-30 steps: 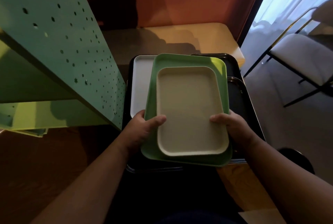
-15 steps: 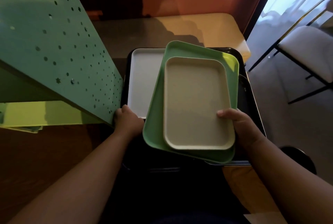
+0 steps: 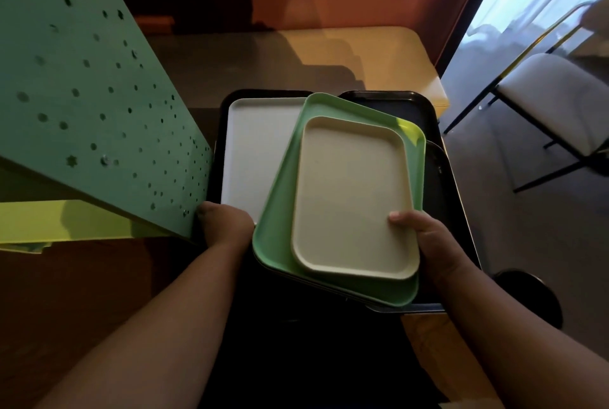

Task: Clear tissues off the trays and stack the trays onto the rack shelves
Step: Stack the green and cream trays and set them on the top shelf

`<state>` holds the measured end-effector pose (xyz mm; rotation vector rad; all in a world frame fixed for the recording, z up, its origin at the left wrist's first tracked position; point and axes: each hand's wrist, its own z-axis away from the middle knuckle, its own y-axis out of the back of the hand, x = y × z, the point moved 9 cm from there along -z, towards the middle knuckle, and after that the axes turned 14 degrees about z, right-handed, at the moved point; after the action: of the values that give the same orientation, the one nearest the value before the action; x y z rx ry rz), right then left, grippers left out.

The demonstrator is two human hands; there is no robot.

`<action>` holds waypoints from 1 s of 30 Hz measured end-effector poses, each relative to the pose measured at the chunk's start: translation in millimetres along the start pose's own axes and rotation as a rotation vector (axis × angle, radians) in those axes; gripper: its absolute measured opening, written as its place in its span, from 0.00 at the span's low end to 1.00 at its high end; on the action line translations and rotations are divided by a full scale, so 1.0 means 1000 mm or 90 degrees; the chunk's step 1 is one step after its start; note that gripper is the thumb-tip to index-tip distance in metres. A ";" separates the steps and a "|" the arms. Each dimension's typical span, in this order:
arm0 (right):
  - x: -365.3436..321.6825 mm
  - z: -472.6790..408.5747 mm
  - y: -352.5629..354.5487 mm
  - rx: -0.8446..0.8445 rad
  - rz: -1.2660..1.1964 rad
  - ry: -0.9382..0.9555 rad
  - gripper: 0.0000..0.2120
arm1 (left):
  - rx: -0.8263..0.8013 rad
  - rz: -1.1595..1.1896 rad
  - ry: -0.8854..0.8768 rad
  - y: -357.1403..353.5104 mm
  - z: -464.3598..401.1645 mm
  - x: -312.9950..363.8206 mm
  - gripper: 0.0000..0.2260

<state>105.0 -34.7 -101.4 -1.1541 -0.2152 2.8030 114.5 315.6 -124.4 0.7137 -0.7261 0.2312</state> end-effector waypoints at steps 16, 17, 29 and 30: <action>-0.052 0.036 -0.011 0.014 0.019 0.067 0.36 | -0.273 0.449 -0.089 0.045 0.087 0.037 0.21; -0.055 0.041 -0.010 0.019 0.013 0.075 0.35 | -0.316 0.489 -0.066 0.046 0.092 0.040 0.22; -0.097 0.099 0.011 -0.031 -0.016 0.135 0.16 | -0.734 0.564 0.102 0.017 0.195 0.086 0.21; -0.102 0.100 0.017 -0.028 -0.004 0.146 0.17 | -0.742 0.526 0.087 0.012 0.205 0.092 0.23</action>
<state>105.7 -75.6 36.4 -1.4672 -0.2609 2.6425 69.3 183.0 52.1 -0.7345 -0.8420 0.5277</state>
